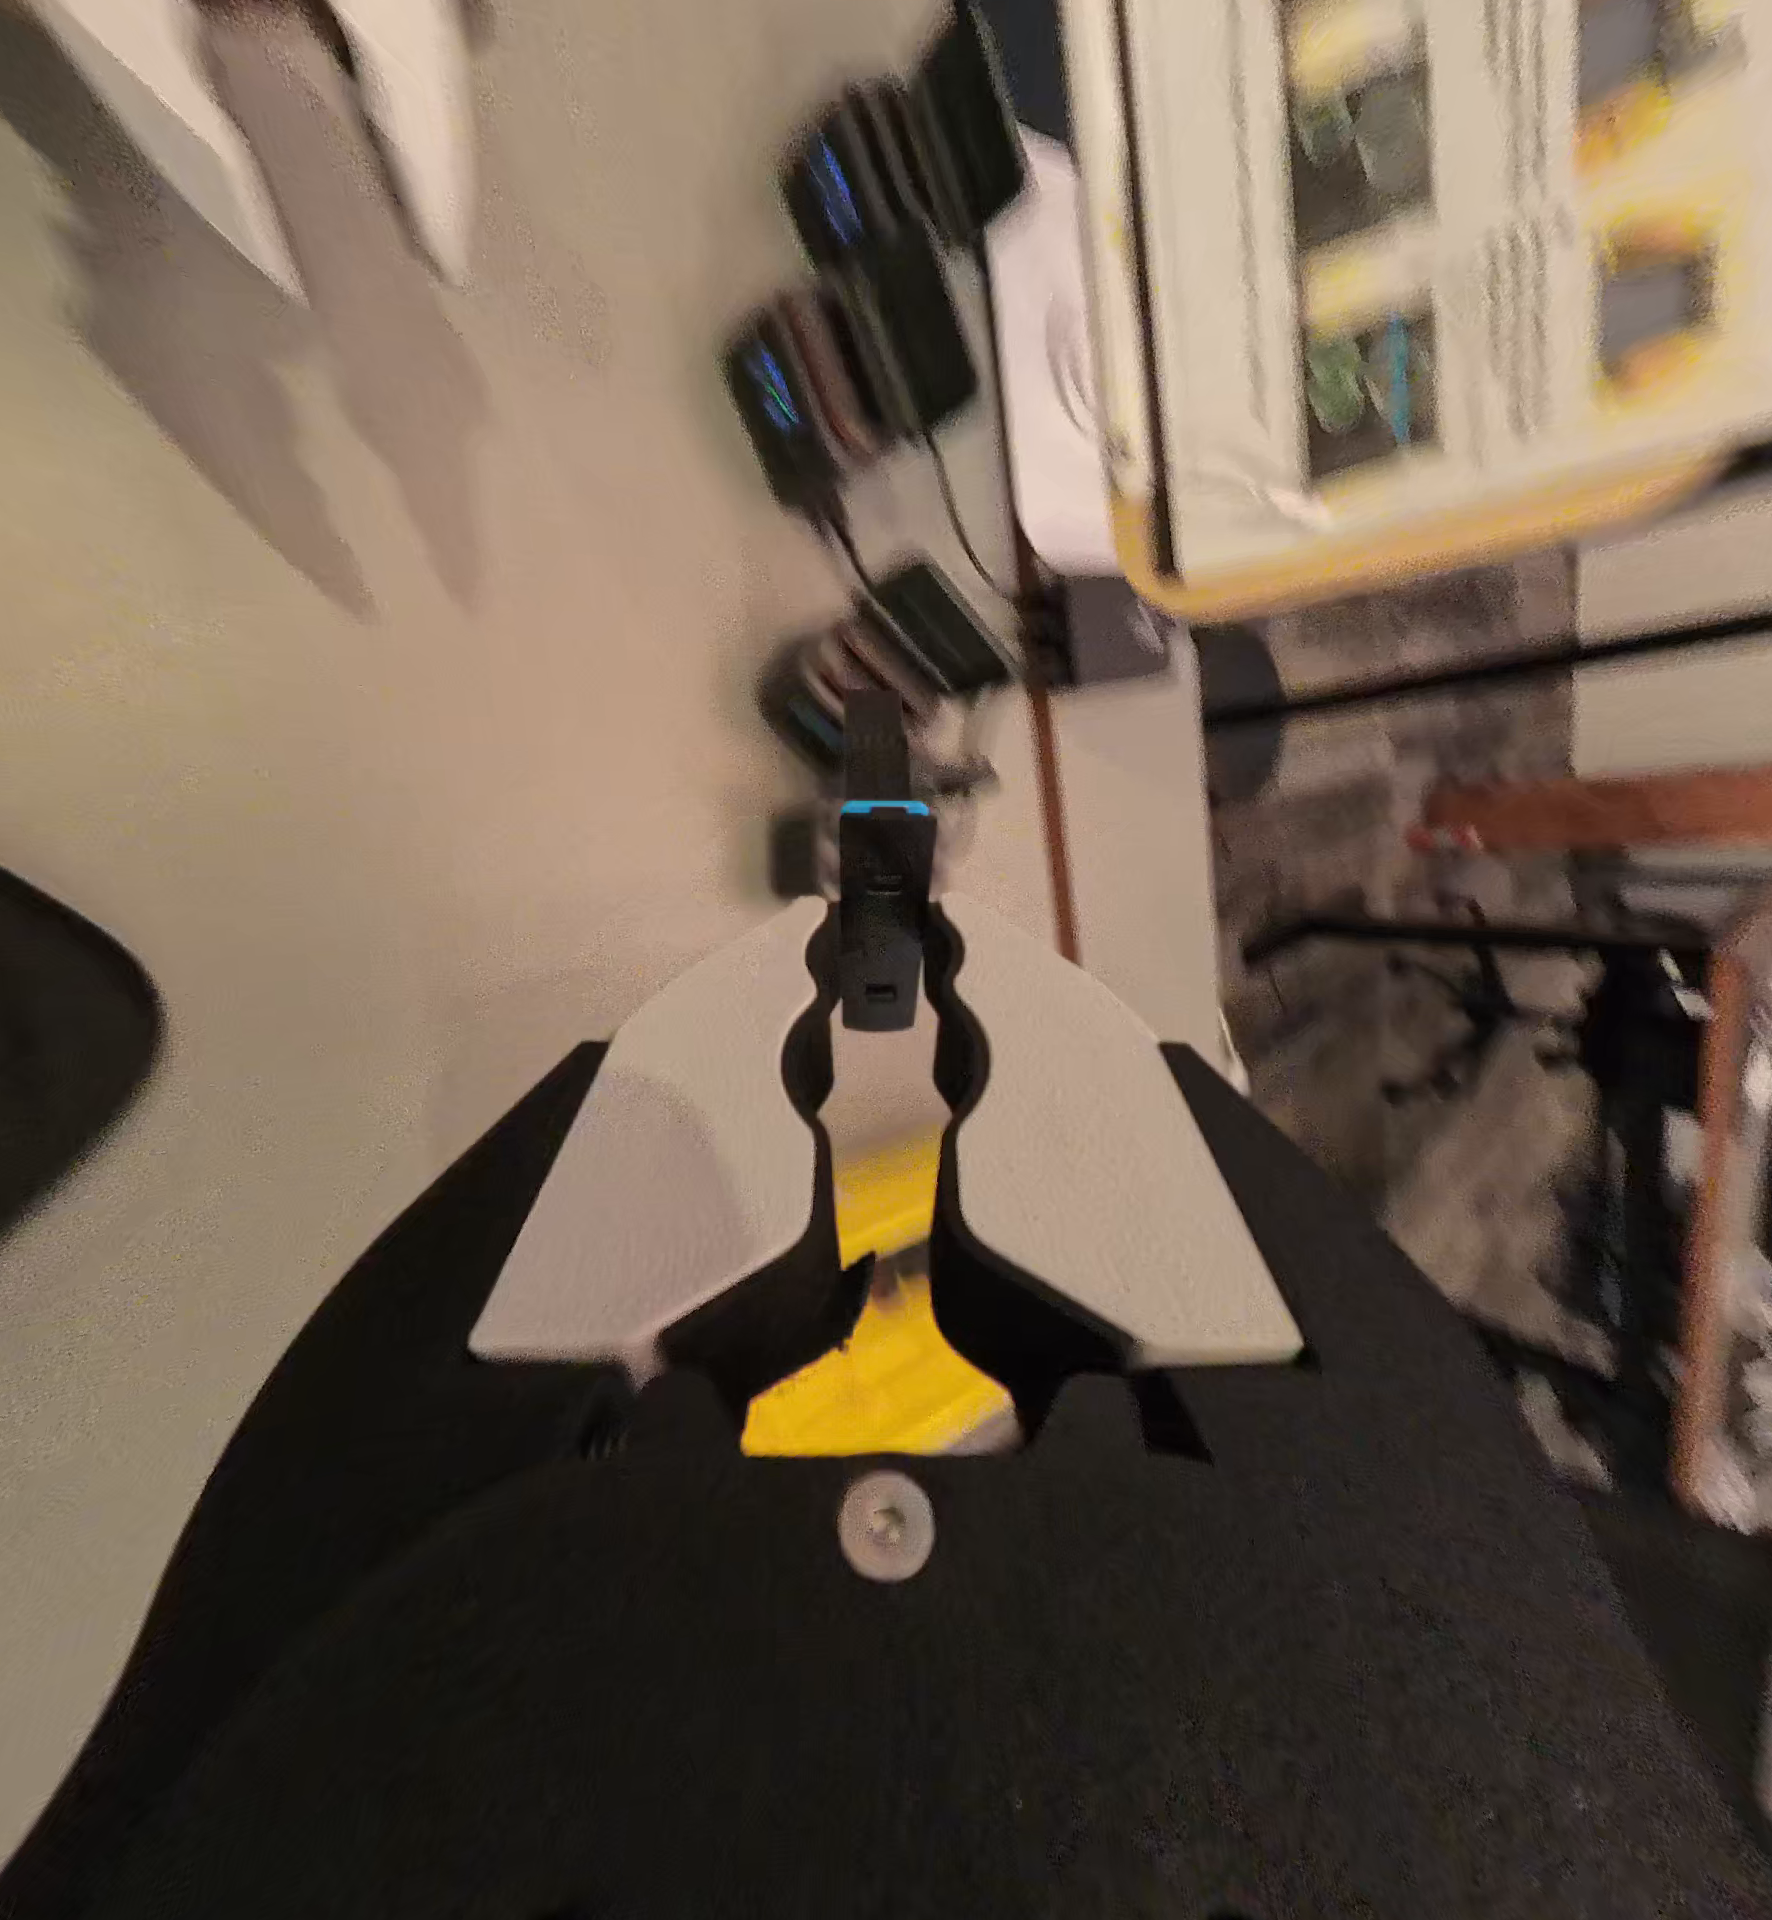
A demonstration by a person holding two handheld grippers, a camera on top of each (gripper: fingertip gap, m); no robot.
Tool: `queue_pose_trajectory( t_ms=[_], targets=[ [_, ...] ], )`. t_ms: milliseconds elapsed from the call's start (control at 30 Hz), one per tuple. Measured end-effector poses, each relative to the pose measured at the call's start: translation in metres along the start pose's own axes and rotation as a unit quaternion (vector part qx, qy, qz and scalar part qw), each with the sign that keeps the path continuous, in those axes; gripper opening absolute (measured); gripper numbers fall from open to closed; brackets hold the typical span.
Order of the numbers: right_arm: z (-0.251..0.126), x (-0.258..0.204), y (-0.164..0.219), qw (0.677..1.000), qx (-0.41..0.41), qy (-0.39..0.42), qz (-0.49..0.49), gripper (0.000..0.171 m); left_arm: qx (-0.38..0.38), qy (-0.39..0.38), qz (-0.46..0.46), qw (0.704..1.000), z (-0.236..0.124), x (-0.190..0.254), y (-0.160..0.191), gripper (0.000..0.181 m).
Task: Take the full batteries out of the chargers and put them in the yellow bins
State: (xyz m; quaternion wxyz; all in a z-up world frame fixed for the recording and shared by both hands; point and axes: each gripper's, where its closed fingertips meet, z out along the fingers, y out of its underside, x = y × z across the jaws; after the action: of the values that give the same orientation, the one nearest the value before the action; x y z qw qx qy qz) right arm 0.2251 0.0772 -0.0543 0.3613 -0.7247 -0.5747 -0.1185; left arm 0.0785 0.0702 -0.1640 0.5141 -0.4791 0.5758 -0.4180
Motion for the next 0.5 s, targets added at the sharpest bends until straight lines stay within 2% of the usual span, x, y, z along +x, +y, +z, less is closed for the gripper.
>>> queue_pose_trajectory(
  t_ms=[100, 200, 367, 500],
  targets=[
    [-0.019, 0.051, 0.058, 0.994, -0.109, 0.028, 0.013, 0.014, -0.013, -0.017, -0.012, 1.000, 0.000, -0.008, 0.006, 0.022],
    [-0.022, 0.073, 0.120, 0.980, -0.197, 0.001, 0.036, 0.014, -0.025, -0.035, -0.028, 0.999, 0.000, -0.016, 0.013, 0.016],
    [0.005, 0.052, 0.209, 0.949, -0.294, -0.101, 0.051, 0.014, -0.042, -0.071, -0.038, 0.996, 0.000, -0.031, 0.027, 0.011],
    [0.037, 0.019, 0.250, 0.934, -0.313, -0.161, 0.062, 0.014, -0.052, -0.086, -0.037, 0.994, -0.002, -0.039, 0.040, 0.009]
  ],
)
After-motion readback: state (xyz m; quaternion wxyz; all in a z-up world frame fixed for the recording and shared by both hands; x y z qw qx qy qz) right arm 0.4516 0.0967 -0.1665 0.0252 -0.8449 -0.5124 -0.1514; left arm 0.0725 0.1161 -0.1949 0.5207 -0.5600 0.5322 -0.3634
